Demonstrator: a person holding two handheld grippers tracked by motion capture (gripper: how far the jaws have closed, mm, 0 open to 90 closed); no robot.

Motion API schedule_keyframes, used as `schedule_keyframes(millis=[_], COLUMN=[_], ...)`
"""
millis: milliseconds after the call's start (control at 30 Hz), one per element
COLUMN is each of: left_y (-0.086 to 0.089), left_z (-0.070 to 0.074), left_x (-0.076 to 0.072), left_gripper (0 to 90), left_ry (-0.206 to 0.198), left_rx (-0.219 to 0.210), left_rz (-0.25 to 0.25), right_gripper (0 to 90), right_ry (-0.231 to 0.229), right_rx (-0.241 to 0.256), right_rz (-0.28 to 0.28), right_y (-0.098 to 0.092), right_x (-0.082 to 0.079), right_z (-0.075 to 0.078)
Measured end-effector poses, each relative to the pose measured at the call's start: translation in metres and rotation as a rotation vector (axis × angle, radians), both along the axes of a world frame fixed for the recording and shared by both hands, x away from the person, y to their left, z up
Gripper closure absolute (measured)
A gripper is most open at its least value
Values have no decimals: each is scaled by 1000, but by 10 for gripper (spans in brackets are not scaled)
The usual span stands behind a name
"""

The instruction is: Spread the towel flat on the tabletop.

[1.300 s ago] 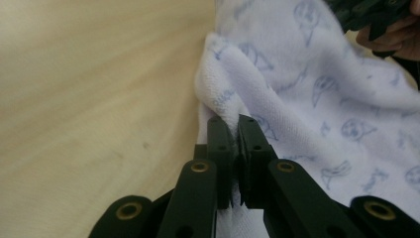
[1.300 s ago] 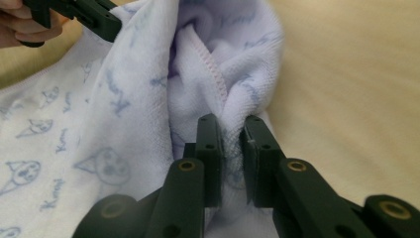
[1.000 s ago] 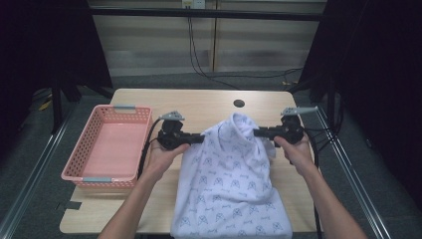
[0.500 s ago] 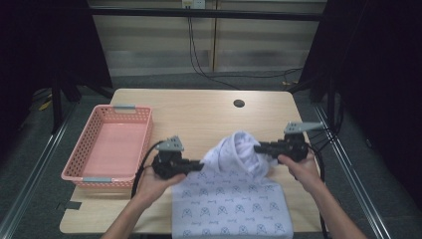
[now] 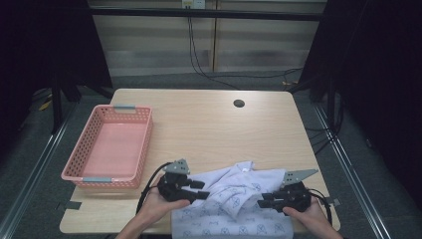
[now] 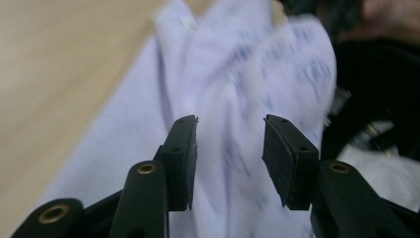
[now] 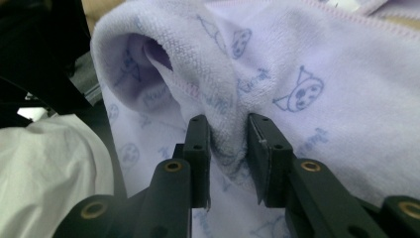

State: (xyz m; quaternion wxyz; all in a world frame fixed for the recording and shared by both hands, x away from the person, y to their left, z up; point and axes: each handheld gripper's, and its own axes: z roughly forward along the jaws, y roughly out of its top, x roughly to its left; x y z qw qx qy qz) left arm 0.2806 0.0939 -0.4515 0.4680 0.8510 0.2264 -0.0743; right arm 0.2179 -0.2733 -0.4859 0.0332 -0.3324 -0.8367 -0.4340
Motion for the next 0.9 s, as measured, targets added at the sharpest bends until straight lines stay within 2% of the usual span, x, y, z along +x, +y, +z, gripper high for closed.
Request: schedule_keyframes(millis=[33,100,167,200,267,300,333,367,400,467,533,600,633,700,767,800,867,900], left_y=[-6,-22,-35,-39,-42,-41,-39,-36,-35,-31,-26,-23,-22,-17,-10,-6,-2,-1], left_z=[-1,-7,-17,-22,-30,-32,-33,-32,-32,-31,-30,-31,-31,-29,-28,-29,-25,-23], left_x=[4,10,9,8,1,-2,-6,-8,-9,-11,-14,-16,-17,-19,-21,-21,-20,-16], left_gripper=[582,584,584,590,608,646,689,759,836,862,863,858,858,858,859,852,759,722], left_ry=[-6,13,14,27,19,8,-3,-2,2,11,13,31,42,34,42,51,28,44], left_rx=[4,41,100,133,198,201,196,207,198,201,198,177,179,216,206,170,171,134], left_rz=[6,-19,-46,-80,-88,-104,-93,-101,-107,-114,-123,-129,-132,-121,-120,-133,-106,-86], right_gripper=[659,621,596,594,582,581,565,549,531,501,455,438,433,431,432,441,500,551], right_ry=[-4,-19,-38,-54,-83,-98,-108,-112,-115,-120,-95,-61,-49,-42,-36,-35,-25,-27], right_rx=[2,13,36,40,58,58,55,57,53,23,16,24,21,13,29,39,47,50], right_rz=[5,-4,-26,-45,-85,-115,-153,-184,-222,-270,-292,-282,-279,-256,-224,-210,-188,-183], right_y=[0,-1,-6,-10,-20,-26,-32,-38,-45,-54,-58,-58,-57,-51,-45,-42,-34,-32], right_x=[0,1,2,1,1,2,2,4,7,13,18,24,25,30,34,37,45,48], right_z=[1,7,14,18,25,28,30,30,29,24,17,10,8,6,5,5,5,4])
